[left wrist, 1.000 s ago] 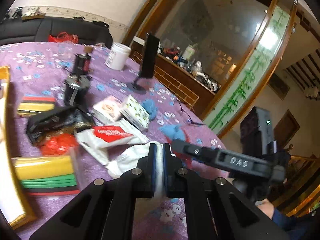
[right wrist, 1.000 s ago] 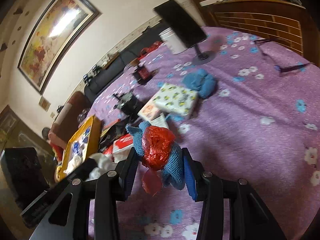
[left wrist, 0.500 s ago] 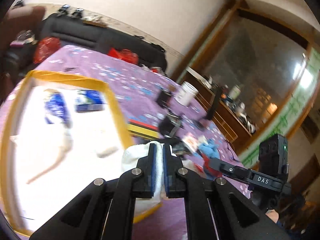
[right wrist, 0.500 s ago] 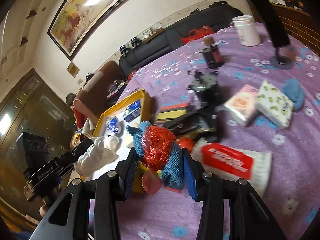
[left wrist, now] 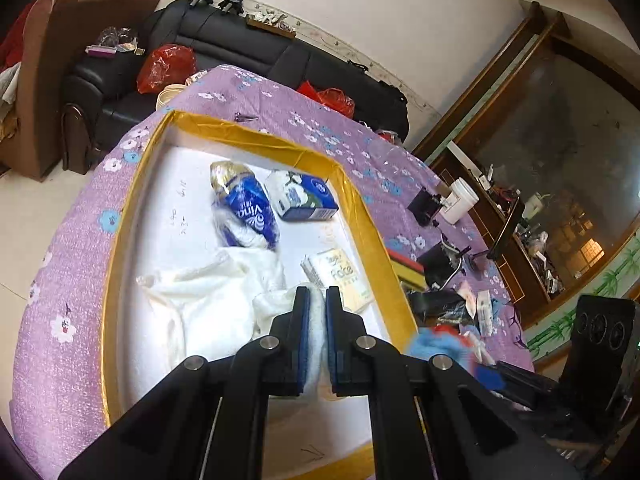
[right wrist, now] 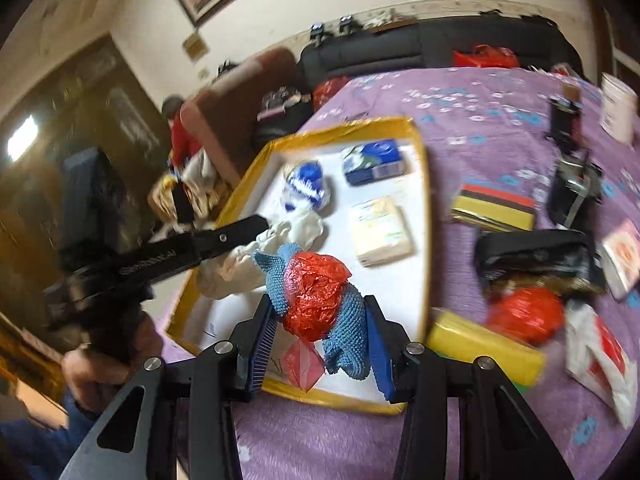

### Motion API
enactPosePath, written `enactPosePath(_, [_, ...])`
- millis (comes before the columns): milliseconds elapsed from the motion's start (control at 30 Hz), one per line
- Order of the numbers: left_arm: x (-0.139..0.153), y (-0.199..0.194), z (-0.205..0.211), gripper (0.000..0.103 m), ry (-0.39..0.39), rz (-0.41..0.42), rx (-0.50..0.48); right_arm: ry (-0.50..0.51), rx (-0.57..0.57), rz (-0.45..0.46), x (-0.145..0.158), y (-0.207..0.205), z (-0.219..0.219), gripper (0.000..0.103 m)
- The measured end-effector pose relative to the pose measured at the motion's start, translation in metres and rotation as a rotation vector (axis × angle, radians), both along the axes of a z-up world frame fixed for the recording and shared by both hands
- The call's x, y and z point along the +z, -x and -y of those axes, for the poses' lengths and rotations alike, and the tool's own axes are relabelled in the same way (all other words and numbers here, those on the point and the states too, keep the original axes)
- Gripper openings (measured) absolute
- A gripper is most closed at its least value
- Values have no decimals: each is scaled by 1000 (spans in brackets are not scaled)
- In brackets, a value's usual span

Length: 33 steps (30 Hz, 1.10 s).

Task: Organize soft objects
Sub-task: 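Carry the knitted item and white cloth over the tray and open both grippers, then grasp the white-and-red wet wipes pack with the right gripper while the left gripper grasps the sponge bag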

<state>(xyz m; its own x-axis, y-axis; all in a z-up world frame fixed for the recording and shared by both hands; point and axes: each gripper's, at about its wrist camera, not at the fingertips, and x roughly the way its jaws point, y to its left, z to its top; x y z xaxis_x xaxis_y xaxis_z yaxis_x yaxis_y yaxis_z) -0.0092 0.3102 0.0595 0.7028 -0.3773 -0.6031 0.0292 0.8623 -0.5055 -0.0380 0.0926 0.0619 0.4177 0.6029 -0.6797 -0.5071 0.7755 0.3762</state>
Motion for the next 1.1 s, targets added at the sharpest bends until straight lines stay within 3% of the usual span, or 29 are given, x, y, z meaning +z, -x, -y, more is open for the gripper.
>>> enactPosePath(200, [0, 10, 2, 7, -28, 16, -8, 45, 28, -52, -25, -11, -29, 49])
enactPosePath(300, [-1, 12, 0, 13, -25, 16, -14, 49, 32, -63, -28, -16, -31, 54])
enactPosePath(433, [2, 17, -1, 42, -17, 32, -17, 46, 30, -67, -27, -15, -27, 59])
enactPosePath(467, [4, 19, 1, 42, -18, 40, -17, 38, 26, -65, -24, -14, -24, 59])
enactPosePath(800, [24, 24, 48, 43, -45, 101, -130, -78, -151, 12, 8, -7, 74, 59])
enactPosePath(900, [24, 24, 74, 44, -62, 105, -190, -102, -232, 3, 5, -10, 118, 62])
enactPosePath(1000, [17, 22, 102, 44, -68, 86, -260, -114, -332, -33, -8, -19, 166, 71])
enactPosePath(1100, [10, 21, 127, 44, -74, 67, -316, -121, -387, -89, -25, -31, 198, 72])
